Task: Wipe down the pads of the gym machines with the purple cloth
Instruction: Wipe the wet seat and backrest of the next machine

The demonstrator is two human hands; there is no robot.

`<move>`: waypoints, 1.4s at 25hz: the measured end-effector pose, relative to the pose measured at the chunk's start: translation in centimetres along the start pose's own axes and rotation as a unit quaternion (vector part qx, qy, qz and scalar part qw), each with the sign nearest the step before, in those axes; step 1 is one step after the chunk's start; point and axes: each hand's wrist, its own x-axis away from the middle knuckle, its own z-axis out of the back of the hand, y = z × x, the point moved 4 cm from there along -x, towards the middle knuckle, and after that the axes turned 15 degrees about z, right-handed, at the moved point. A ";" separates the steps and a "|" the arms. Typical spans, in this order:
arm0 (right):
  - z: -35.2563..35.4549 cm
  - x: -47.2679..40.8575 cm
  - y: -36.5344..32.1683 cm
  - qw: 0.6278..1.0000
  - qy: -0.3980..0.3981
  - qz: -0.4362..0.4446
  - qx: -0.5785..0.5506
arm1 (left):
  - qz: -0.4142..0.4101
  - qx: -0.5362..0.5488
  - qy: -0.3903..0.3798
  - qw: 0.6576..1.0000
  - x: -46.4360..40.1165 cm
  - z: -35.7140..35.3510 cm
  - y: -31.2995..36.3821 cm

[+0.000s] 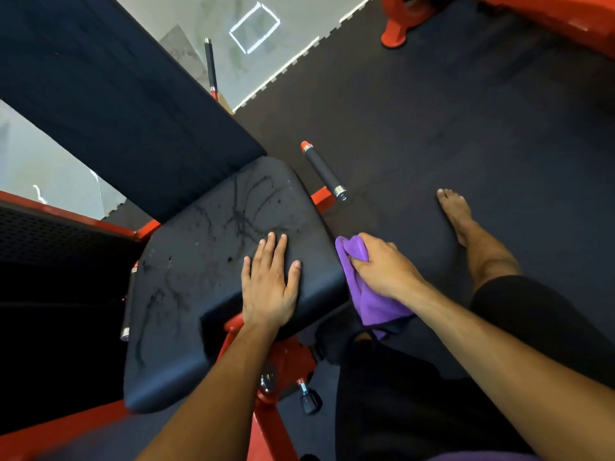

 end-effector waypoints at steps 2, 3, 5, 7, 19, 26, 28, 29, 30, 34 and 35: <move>0.9 1.2 -1.0 0.998 0.006 0.040 -0.049 | 0.007 -0.005 -0.016 1.000 0.6 0.2 -0.3; 2.0 1.9 -2.0 0.995 0.018 0.073 -0.061 | 0.015 -0.007 -0.034 0.999 0.4 0.3 -0.4; 4.3 3.4 -4.5 0.985 0.028 0.154 -0.071 | 0.050 0.045 -0.106 0.992 0.1 1.2 0.1; 6.8 4.3 -7.3 0.975 0.035 0.212 -0.051 | 0.047 0.202 -0.223 0.953 0.2 4.4 2.0; 18.0 5.1 -25.3 0.914 0.087 0.351 0.184 | -0.119 0.609 -0.069 0.781 4.5 23.5 8.7; 17.5 3.1 -29.2 0.925 0.205 0.307 0.088 | -0.113 0.565 0.093 0.812 9.1 23.9 8.9; 16.8 1.9 -29.2 0.931 0.201 0.297 0.066 | -0.181 0.452 0.090 0.869 10.2 22.4 9.4; 16.2 1.5 -29.2 0.936 0.192 0.288 0.066 | -0.183 0.442 0.112 0.871 9.7 22.3 9.0; 15.8 1.3 -29.1 0.940 0.184 0.280 0.066 | -0.172 0.452 0.137 0.864 9.2 22.6 8.5; 15.7 0.9 -28.8 0.945 0.183 0.272 -0.011 | -0.106 0.475 0.155 0.860 7.1 25.6 7.1; 15.7 0.8 -28.6 0.944 0.181 0.277 -0.023 | -0.096 0.479 0.148 0.860 6.7 26.4 6.8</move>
